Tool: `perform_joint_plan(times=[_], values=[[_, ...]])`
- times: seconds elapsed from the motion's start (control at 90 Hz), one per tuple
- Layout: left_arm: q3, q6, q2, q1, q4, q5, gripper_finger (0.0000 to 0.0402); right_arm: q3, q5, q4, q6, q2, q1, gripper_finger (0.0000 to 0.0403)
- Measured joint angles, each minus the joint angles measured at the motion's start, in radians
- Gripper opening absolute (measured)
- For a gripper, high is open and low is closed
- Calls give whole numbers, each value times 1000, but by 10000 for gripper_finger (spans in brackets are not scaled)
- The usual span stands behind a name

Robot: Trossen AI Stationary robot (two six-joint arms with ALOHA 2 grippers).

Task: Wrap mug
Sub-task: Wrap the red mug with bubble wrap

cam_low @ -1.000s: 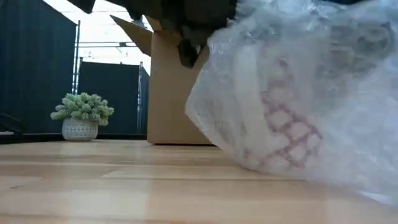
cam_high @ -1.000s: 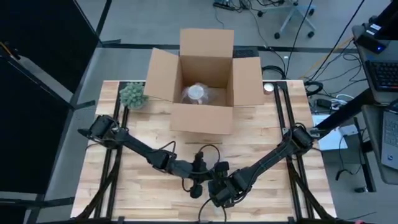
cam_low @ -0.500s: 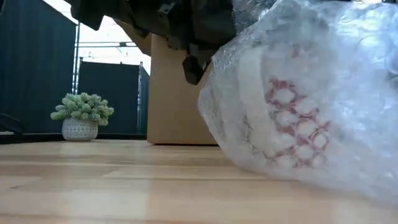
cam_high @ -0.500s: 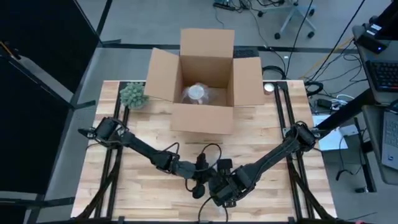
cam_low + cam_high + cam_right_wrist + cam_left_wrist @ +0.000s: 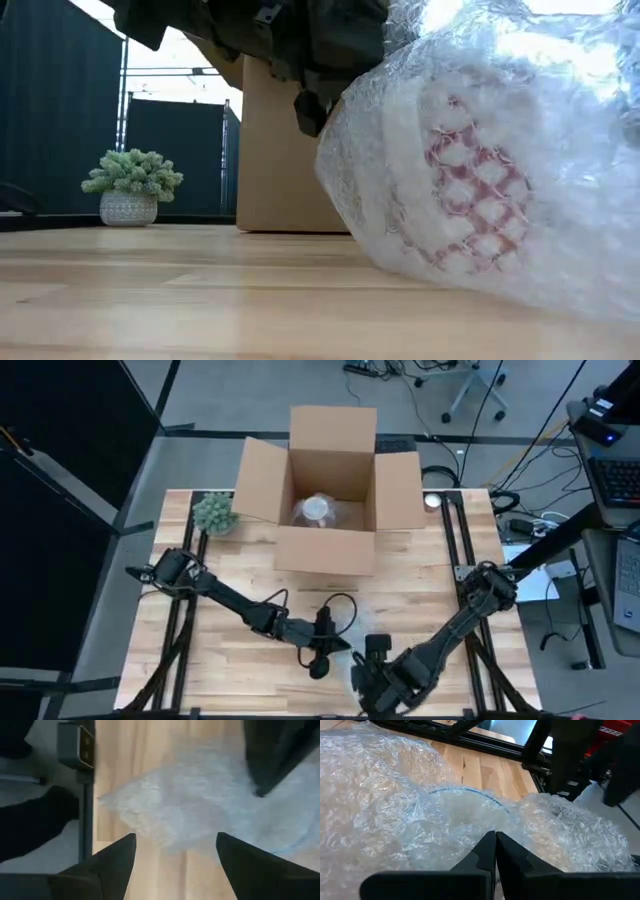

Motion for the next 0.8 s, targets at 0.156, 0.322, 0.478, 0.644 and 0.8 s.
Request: perform_joint_plan(times=[0.156, 0.322, 0.478, 0.644, 0.8], values=[[-1, 0, 0, 0, 4, 0, 0, -60, 103, 127, -62, 0, -4, 263], [-1, -1, 0, 0, 5, 0, 0, -158, 111, 126, -36, 0, -42, 263], [-3, -1, 1, 0, 18, 0, 0, -238, 125, 181, -13, 0, -79, 263], [-3, 0, -10, 0, 23, 0, 0, -312, 103, 307, -23, -2, -94, 263], [-5, 3, -40, -2, 1, 4, 0, -327, 112, 331, -10, -3, -94, 263]])
